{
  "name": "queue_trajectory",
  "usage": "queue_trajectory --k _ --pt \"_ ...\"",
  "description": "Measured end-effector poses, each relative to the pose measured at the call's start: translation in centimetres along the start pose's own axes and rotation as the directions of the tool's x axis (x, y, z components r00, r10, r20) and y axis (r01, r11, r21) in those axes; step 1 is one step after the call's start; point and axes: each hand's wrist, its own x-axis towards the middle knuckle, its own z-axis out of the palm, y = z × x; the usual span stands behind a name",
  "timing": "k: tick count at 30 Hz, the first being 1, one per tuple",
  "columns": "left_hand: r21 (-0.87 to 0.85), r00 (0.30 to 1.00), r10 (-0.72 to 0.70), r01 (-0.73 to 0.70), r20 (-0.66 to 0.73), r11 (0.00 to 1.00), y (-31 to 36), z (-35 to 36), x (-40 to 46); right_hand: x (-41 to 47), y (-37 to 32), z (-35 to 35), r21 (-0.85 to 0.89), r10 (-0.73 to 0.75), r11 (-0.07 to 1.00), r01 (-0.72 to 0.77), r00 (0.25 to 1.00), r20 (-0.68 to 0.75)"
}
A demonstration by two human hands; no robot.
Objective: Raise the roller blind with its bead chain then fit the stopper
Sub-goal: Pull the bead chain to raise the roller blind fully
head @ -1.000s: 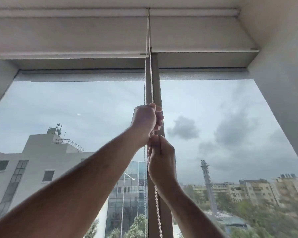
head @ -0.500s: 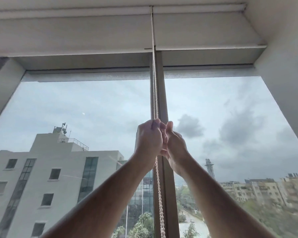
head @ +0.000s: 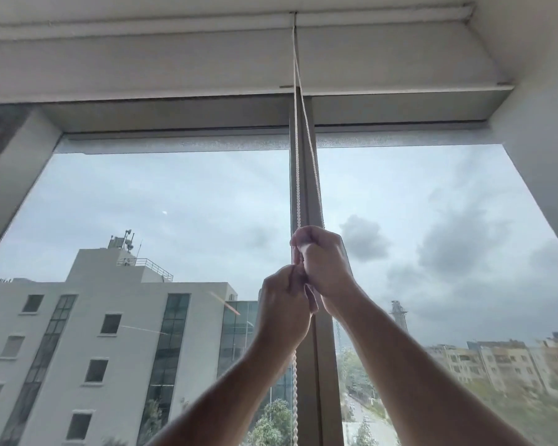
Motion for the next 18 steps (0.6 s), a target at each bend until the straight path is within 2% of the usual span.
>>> queue_trajectory --k 6,10,14,18 --pt "-0.026 1.0 -0.013 0.013 0.003 1.0 -1.1 0.2 -0.9 -0.8 1.6 0.3 -0.038 0.058 0.998 -0.058 0.998 -0.011" --pt "-0.068 0.999 -0.049 0.049 0.009 0.996 -1.7 0.1 -1.7 -1.9 2.5 0.4 0.011 0.117 0.993 -0.117 0.993 0.017" --pt "-0.017 0.995 -0.083 0.084 0.049 0.996 -3.3 -0.1 -3.3 -3.7 3.5 0.0 0.041 0.196 0.979 -0.199 0.978 0.07" --pt "-0.051 0.99 -0.101 0.106 0.097 0.993 -4.8 -0.1 -5.1 -5.6 4.9 -0.5 0.043 0.219 0.974 -0.223 0.972 0.079"
